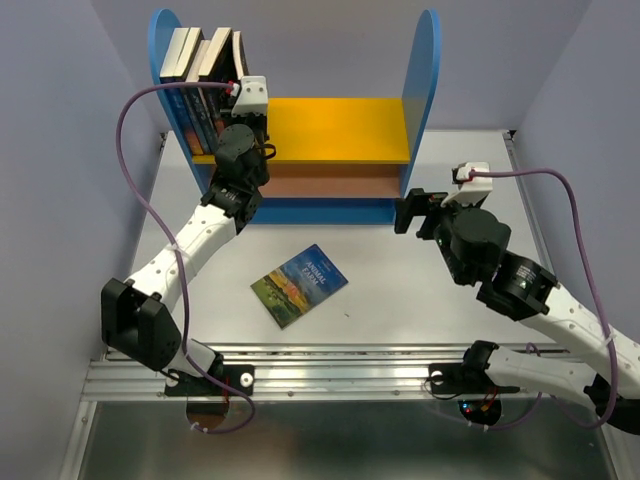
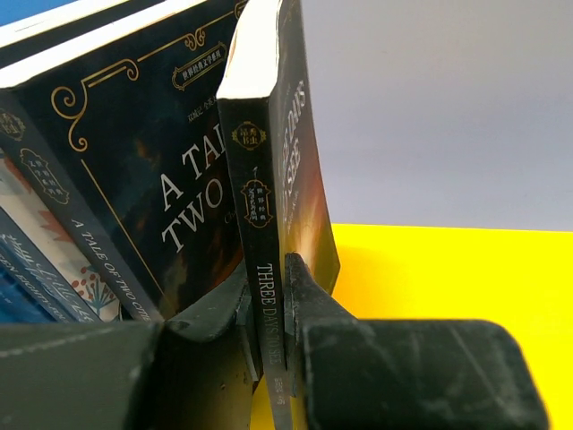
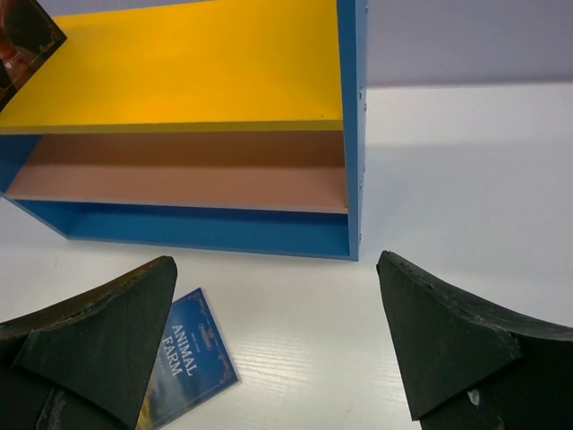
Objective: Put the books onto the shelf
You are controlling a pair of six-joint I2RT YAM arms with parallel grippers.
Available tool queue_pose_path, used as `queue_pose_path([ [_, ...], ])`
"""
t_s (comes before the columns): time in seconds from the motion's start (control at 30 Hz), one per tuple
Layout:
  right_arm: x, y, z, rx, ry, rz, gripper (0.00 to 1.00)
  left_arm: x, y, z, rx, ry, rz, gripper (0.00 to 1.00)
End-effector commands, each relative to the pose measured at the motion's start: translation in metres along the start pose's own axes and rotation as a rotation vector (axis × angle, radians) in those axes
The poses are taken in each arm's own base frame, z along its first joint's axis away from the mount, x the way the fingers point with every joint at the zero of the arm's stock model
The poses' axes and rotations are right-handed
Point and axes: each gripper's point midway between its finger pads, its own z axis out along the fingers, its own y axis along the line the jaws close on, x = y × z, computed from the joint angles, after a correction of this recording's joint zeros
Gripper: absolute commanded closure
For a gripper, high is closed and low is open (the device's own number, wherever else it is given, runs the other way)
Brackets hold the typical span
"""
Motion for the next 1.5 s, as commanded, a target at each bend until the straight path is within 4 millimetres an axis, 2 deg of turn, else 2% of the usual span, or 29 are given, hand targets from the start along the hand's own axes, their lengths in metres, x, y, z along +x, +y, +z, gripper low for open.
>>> queue_pose_path([
  [0.0,-0.013,-0.011,-0.007,0.029,-0.045,0.024,0.0,-0.038,0.025,0.0,-0.09,-0.104,-0.017,1.0],
  [0.33,-0.017,-0.014,-0.01,0.029,-0.056,0.036,0.0,-0.008,0.04,0.009,-0.202,-0.022,0.07,1.0],
  [0.53,-0.015,-0.012,-0.009,0.026,-0.051,0.033,0.0,0.006,0.055,0.015,-0.231,0.032,0.024,1.0],
  [0.6,-0.013,-0.011,-0.008,0.026,-0.046,0.028,0.0,0.005,0.056,0.015,-0.23,0.041,0.009,1.0],
  [0.63,-0.014,-0.011,-0.008,0.026,-0.047,0.029,0.0,0.007,0.055,0.014,-0.224,0.055,0.009,0.9],
  [0.67,-0.014,-0.01,-0.007,0.024,-0.047,0.029,0.0,0.008,0.054,0.014,-0.222,0.057,-0.012,0.88],
  [0.83,-0.01,-0.007,-0.006,0.013,-0.036,0.022,0.0,0.013,0.052,0.012,-0.217,0.07,-0.036,0.84],
  [1.1,-0.01,-0.005,-0.005,0.004,-0.032,0.019,0.0,0.022,0.064,0.006,-0.291,0.108,-0.056,0.78],
  [1.47,-0.006,-0.002,-0.003,-0.001,-0.022,0.009,0.0,0.021,0.064,0.001,-0.275,0.122,-0.049,0.58],
])
